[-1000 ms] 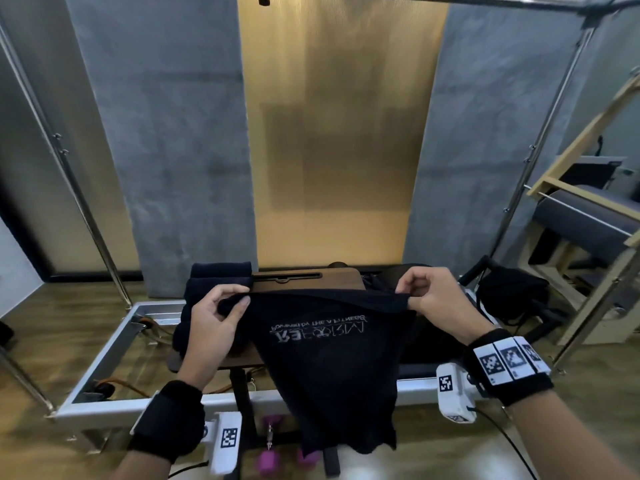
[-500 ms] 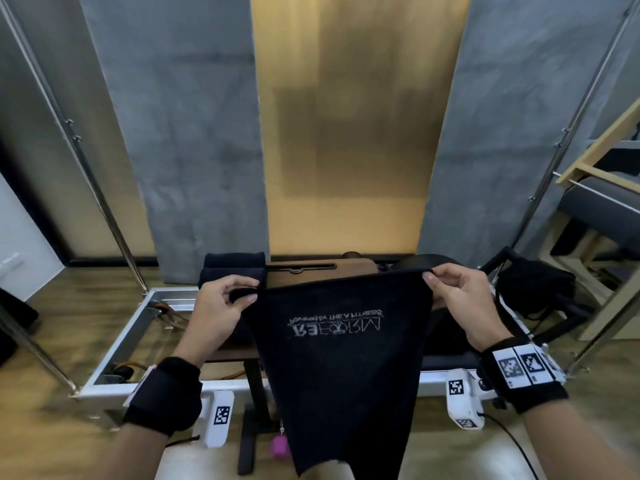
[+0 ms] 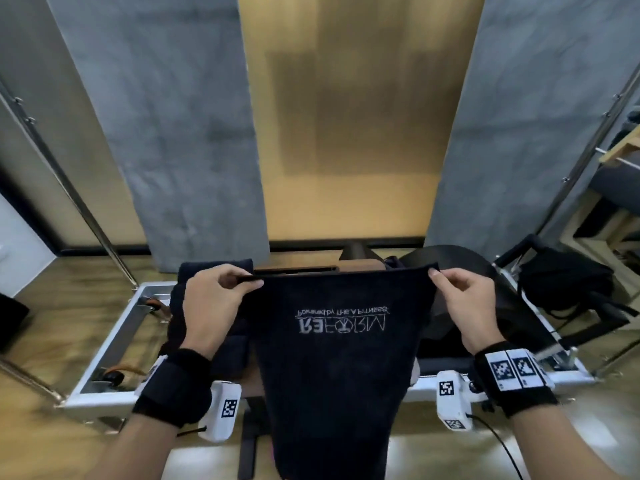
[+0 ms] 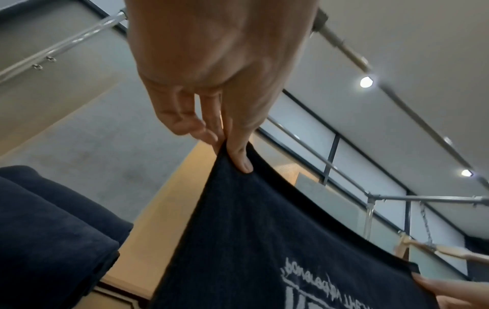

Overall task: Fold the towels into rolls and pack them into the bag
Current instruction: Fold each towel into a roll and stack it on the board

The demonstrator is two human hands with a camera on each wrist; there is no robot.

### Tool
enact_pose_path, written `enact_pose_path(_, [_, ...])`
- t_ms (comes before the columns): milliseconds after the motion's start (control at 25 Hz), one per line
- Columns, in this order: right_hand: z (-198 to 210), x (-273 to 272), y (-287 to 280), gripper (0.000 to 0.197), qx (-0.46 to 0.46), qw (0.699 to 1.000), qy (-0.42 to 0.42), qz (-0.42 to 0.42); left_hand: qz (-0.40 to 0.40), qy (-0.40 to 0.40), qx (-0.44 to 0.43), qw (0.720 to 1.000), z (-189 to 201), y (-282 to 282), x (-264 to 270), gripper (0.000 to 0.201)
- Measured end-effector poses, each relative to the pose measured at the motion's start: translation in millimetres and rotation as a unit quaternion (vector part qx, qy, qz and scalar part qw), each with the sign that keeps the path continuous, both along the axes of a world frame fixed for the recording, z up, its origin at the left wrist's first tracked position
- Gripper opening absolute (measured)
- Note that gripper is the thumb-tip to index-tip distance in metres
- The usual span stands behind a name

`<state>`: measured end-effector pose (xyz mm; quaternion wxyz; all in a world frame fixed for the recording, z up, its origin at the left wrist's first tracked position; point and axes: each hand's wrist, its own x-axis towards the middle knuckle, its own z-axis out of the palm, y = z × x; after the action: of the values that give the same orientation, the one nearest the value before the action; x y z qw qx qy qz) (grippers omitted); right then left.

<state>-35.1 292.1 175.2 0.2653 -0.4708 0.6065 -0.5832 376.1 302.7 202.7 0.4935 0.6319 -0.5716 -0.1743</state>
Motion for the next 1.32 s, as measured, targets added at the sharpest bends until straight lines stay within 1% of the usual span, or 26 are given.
enact_pose_path(80, [-8, 1, -38, 0.023, 0.019, 1.0, -0.01, -0.013, 0.045, -0.029, 0.018, 0.998, -8, -36, -4, 0.023])
enact_pose_path(120, [-14, 2, -60, 0.025, 0.041, 0.999, -0.028, -0.009, 0.059, -0.034, 0.028, 0.997, -14, -58, -5, 0.023])
enact_pose_path(160, [-21, 3, -82, 0.026, 0.068, 0.996, -0.053, 0.0, 0.063, -0.01, 0.043, 0.997, -21, -80, -7, 0.022])
enact_pose_path(200, [-28, 6, -104, 0.027, 0.097, 0.992, -0.076, 0.01, 0.058, 0.041, 0.059, 0.996, -30, -101, -11, 0.02])
enact_pose_path(280, [-47, 13, -145, 0.027, 0.154, 0.98, -0.118, 0.035, 0.064, 0.157, 0.097, 0.981, -52, -141, -22, 0.015])
enact_pose_path(360, [-71, 20, -181, 0.025, 0.202, 0.966, -0.152, 0.057, 0.098, 0.22, 0.116, 0.964, -77, -177, -35, 0.015])
enact_pose_path(440, [-96, 28, -208, 0.024, 0.24, 0.955, -0.166, 0.057, 0.136, 0.233, 0.116, 0.956, -101, -207, -45, 0.02])
enact_pose_path(520, [-122, 33, -234, 0.025, 0.27, 0.946, -0.172, 0.047, 0.171, 0.216, 0.124, 0.953, -129, -234, -51, 0.024])
enact_pose_path(640, [-153, 35, -264, 0.024, 0.309, 0.936, -0.166, 0.035, 0.205, 0.193, 0.167, 0.945, -169, -256, -57, 0.023])
enact_pose_path(760, [-171, 36, -279, 0.024, 0.33, 0.929, -0.162, 0.028, 0.2, 0.203, 0.197, 0.938, -192, -261, -62, 0.015])
enact_pose_path(800, [-175, 37, -281, 0.022, 0.332, 0.929, -0.16, 0.023, 0.193, 0.204, 0.202, 0.938, -196, -262, -63, 0.011])
enact_pose_path(840, [-177, 38, -281, 0.019, 0.328, 0.931, -0.159, 0.018, 0.183, 0.196, 0.205, 0.941, -197, -261, -65, 0.012])
enact_pose_path(920, [-176, 40, -276, 0.008, 0.303, 0.939, -0.162, 0.009, 0.146, 0.154, 0.193, 0.958, -196, -253, -69, 0.033])
enact_pose_path(960, [-174, 40, -271, 0.01, 0.286, 0.945, -0.162, 0.007, 0.121, 0.134, 0.177, 0.967, -193, -246, -72, 0.04])
enact_pose_path(1000, [-171, 41, -265, 0.015, 0.268, 0.95, -0.159, 0.012, 0.096, 0.123, 0.16, 0.975, -190, -237, -76, 0.042])
enact_pose_path(1040, [-167, 42, -256, 0.018, 0.255, 0.955, -0.151, 0.022, 0.072, 0.109, 0.144, 0.981, -187, -224, -80, 0.04])
enact_pose_path(1120, [-160, 45, -232, 0.019, 0.246, 0.959, -0.132, 0.053, 0.034, 0.069, 0.119, 0.99, -186, -197, -85, 0.028])
enact_pose_path(1240, [-151, 46, -175, 0.015, 0.252, 0.956, -0.109, 0.1, 0.0, 0.028, 0.117, 0.993, -190, -142, -82, 0.01])
enact_pose_path(1320, [-148, 48, -133, 0.014, 0.264, 0.952, -0.085, 0.128, -0.012, 0.017, 0.139, 0.99, -195, -101, -74, 0.013])
